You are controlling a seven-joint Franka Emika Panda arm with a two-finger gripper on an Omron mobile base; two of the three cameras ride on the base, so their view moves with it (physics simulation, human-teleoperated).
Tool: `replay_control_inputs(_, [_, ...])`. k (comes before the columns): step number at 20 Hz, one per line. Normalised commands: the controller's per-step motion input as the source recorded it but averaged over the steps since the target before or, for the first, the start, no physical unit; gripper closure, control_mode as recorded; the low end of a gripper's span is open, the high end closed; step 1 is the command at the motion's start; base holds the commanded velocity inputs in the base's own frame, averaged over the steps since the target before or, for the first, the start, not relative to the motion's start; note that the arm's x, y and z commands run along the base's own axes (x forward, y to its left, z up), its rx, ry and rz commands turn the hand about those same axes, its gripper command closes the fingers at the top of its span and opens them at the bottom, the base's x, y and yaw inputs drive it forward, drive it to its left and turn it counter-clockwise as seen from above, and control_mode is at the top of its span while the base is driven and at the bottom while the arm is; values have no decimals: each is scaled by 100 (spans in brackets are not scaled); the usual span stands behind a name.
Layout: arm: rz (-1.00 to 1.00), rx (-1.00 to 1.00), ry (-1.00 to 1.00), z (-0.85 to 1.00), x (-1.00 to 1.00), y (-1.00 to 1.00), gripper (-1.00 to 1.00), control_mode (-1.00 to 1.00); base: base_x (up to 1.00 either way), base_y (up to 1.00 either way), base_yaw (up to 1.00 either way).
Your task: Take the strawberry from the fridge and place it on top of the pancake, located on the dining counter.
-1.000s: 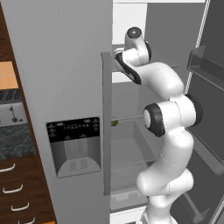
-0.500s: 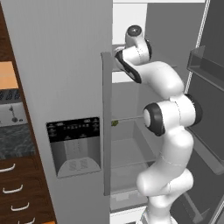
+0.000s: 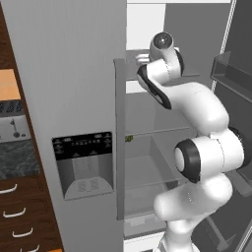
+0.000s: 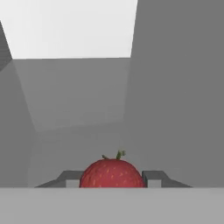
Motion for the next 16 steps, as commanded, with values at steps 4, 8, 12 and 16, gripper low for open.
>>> replay_control_inputs(4, [0, 0, -10, 10, -100, -1, 100, -100, 0, 0, 0])
replay_control_inputs(8, [0, 0, -9, 6, -100, -3, 100, -100, 0, 0, 0])
replay_control_inputs(12, [0, 0, 0, 9, -100, -3, 100, -100, 0, 0, 0])
replay_control_inputs(16, [0, 0, 0, 0, -94, 0, 100, -100, 0, 0, 0])
